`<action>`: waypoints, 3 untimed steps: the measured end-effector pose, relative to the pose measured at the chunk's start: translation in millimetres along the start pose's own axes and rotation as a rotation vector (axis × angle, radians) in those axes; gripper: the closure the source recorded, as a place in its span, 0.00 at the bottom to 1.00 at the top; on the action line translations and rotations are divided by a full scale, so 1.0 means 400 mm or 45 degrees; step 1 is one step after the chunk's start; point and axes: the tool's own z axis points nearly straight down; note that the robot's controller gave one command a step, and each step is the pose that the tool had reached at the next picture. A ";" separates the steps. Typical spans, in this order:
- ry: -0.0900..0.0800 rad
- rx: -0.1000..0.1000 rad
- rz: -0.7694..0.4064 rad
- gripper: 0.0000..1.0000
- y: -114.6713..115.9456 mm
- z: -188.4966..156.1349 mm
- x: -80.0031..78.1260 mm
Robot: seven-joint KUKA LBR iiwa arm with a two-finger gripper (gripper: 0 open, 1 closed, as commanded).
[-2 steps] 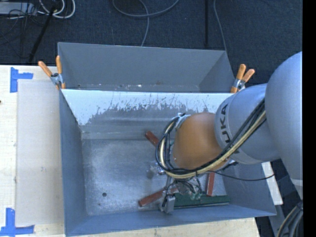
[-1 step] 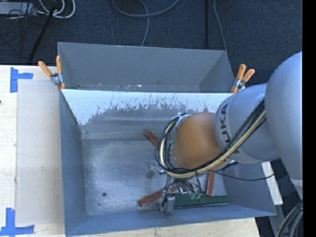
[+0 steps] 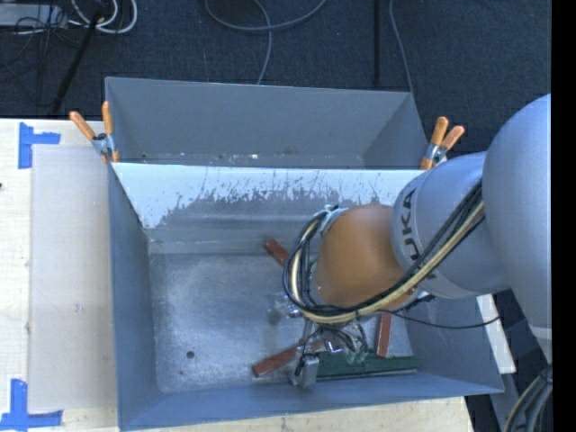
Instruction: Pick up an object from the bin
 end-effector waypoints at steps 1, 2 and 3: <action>0.001 0.000 0.007 0.00 -0.001 0.000 0.000; 0.001 0.000 0.014 0.00 -0.001 0.000 0.000; 0.004 -0.001 0.016 1.00 -0.001 0.001 0.000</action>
Offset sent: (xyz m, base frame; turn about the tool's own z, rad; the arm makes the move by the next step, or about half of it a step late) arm 0.0000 0.0000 0.0000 0.0000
